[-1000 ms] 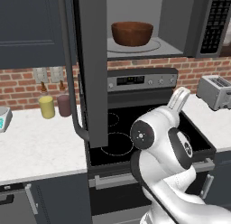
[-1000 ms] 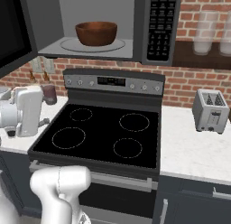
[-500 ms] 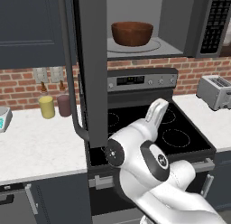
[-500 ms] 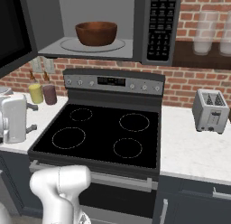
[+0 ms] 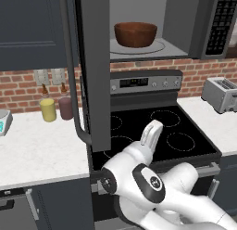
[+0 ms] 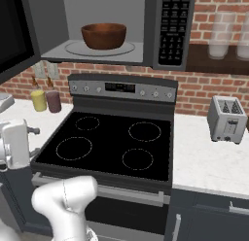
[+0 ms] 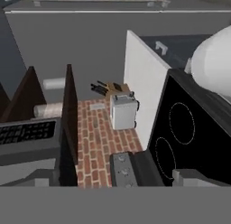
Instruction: Open the microwave, place the bowl with waffle inside the microwave, then close the microwave door and turn it on.
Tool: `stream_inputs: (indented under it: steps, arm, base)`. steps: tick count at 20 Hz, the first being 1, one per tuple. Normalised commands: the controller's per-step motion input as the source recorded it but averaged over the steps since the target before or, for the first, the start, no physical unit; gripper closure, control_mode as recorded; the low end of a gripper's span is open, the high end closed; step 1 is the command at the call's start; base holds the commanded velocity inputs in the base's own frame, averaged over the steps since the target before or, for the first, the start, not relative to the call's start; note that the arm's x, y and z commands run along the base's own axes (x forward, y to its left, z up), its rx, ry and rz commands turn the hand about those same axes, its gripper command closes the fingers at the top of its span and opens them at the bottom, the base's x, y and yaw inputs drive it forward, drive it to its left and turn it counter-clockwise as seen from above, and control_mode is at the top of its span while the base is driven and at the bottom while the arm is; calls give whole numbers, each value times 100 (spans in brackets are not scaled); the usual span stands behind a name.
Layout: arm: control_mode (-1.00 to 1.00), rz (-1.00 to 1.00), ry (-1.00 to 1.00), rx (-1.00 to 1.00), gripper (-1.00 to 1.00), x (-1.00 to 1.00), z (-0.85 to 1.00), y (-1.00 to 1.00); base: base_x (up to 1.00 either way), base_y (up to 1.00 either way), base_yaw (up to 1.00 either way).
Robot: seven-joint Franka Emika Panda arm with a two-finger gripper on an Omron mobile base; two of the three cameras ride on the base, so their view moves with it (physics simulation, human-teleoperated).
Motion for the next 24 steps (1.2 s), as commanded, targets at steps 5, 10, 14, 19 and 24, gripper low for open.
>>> stream_inputs:
  steps: [5, 10, 14, 19, 24]
  arm:
    - [-100, 0, -3, -8, -100, 0, -21, 65]
    - [-100, 0, -1, -12, 100, 0, -9, 83]
    - [-100, 0, 0, -15, 100, 0, -8, 82]
    - [-100, 0, -1, -26, 100, 0, -2, 80]
    - [-100, 0, 0, -33, 100, 0, 0, 84]
  base:
    - [0, 0, 0]
    - [0, 0, 0]
    - [0, 0, 0]
    - [0, 0, 0]
    - [0, 0, 0]
